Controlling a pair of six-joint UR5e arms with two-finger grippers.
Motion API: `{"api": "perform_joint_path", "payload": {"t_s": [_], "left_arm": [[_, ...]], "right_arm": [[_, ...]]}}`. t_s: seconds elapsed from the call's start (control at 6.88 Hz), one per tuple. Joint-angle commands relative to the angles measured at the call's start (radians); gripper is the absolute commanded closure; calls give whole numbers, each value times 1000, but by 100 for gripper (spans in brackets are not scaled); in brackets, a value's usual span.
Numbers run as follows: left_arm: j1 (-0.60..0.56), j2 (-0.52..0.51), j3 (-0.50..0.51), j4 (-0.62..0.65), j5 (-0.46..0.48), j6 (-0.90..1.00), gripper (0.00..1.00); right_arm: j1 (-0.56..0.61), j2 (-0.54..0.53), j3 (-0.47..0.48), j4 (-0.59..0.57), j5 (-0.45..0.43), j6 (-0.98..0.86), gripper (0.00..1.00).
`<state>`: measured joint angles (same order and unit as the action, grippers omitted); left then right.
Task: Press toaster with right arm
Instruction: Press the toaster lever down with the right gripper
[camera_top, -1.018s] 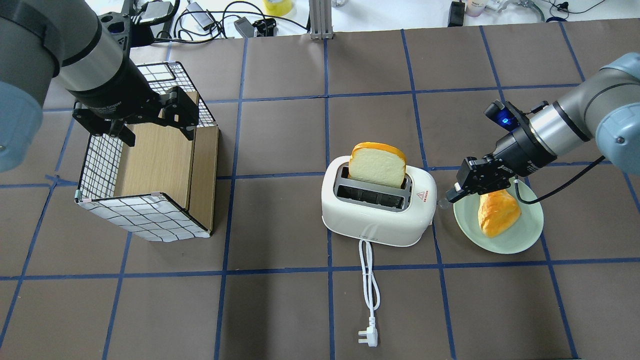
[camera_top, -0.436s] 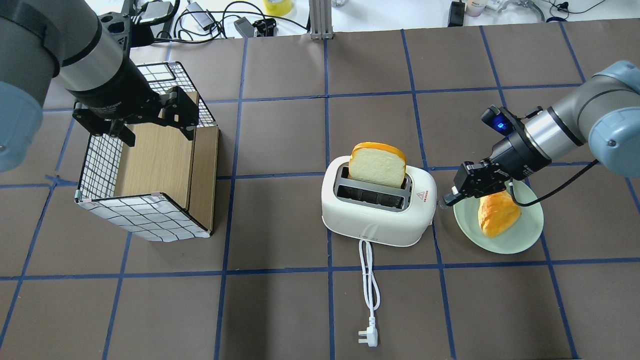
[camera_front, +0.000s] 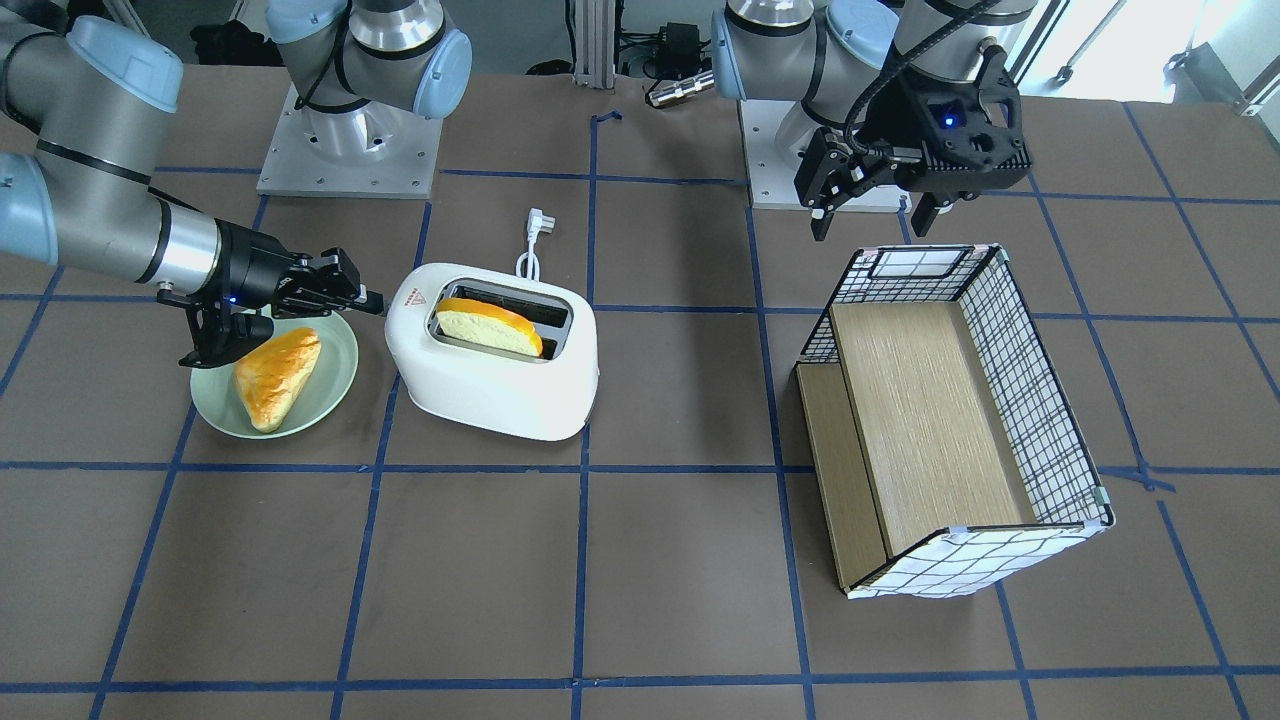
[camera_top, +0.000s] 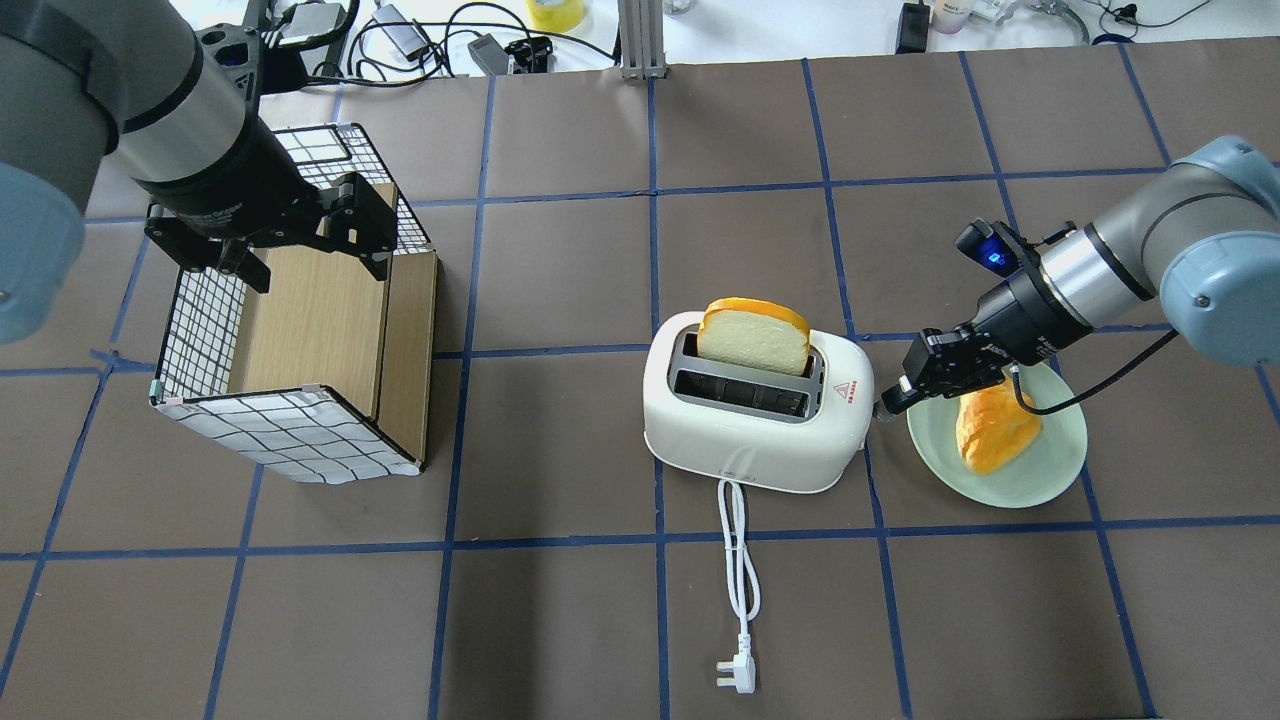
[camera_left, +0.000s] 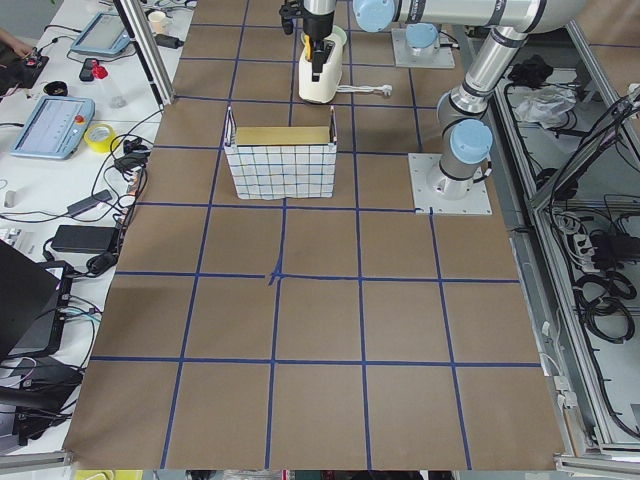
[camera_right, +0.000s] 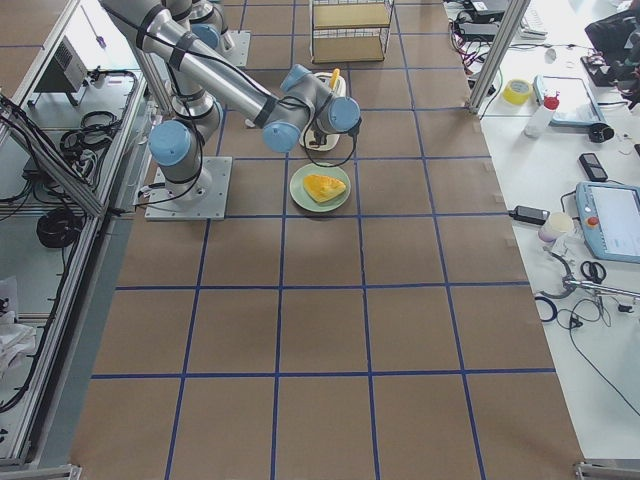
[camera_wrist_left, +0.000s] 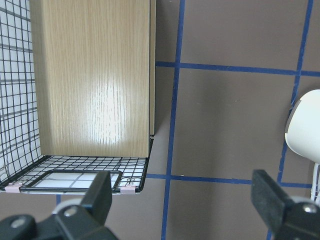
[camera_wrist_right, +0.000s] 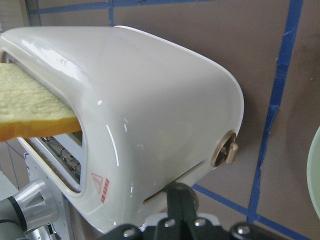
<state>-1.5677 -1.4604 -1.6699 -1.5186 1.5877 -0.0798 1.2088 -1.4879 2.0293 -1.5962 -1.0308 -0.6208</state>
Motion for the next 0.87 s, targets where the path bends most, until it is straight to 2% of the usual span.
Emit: {"api": "perform_joint_path", "payload": {"t_s": [0.0, 0.73], "left_arm": [[0, 0, -1, 0, 0, 0, 0], [0, 0, -1, 0, 0, 0, 0]], "right_arm": [[0, 11, 25, -51, 0, -8, 100], [0, 23, 55, -120, -3, -68, 100]]}}
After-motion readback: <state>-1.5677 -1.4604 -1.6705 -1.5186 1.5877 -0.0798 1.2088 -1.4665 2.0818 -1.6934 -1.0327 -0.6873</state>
